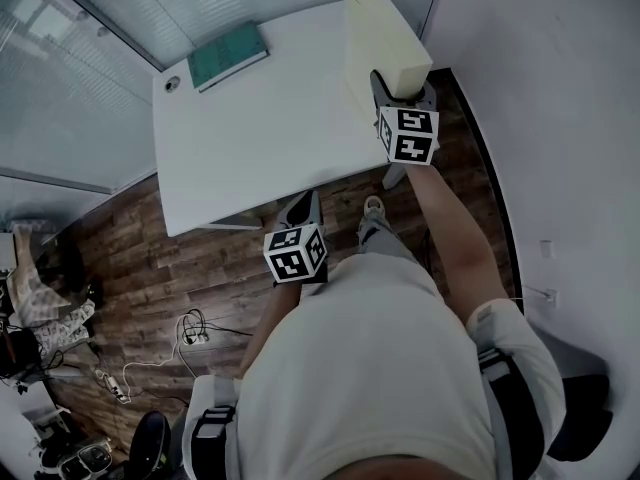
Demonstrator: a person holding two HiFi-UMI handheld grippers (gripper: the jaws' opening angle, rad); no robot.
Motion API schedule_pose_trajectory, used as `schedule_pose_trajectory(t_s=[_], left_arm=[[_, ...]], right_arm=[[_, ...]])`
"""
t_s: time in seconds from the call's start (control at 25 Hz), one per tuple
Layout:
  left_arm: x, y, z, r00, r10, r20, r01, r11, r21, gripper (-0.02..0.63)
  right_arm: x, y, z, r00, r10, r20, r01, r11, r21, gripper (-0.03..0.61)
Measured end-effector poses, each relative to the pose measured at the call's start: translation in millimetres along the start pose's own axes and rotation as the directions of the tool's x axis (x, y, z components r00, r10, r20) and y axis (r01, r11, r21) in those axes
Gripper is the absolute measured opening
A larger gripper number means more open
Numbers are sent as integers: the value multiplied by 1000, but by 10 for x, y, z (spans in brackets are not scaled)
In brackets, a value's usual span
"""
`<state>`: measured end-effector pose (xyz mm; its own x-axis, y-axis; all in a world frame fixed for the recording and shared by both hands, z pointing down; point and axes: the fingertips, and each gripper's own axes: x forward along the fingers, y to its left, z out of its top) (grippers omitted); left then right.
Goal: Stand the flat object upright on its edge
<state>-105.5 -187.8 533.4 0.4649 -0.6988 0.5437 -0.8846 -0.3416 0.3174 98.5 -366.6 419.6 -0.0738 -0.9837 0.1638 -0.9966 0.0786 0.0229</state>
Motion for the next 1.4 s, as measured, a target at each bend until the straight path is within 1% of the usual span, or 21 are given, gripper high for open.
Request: schedule_pose_trajectory(t_s=[0.16,0.44,0.76,1.04,1.4], left_arm=[[11,-4,-5,1000,-1,-6,1,1000,2,20],[2,-40,-51,1000,-1,-11,1,1000,4,20],[-33,-52,-77,1000,1,-10,-1,1000,1,20],[-80,-88,-111,1000,-2,-14,2,1000,3,20],[-198,-109,-164,1000,-4,-8,4,1000,9,20]], right_arm=[[16,20,-28,1000,14,1,-14,1000,-13,268],[-5,21,-49,1000,24,-3,-24,1000,-7,275],[-7,36,-66,999,35,-16,-35,999,-6,302],[-73,28,-79,999,33,-27,-33,999,12,322],[-351,9,-202,999,17,-37,-15,998,56,322]])
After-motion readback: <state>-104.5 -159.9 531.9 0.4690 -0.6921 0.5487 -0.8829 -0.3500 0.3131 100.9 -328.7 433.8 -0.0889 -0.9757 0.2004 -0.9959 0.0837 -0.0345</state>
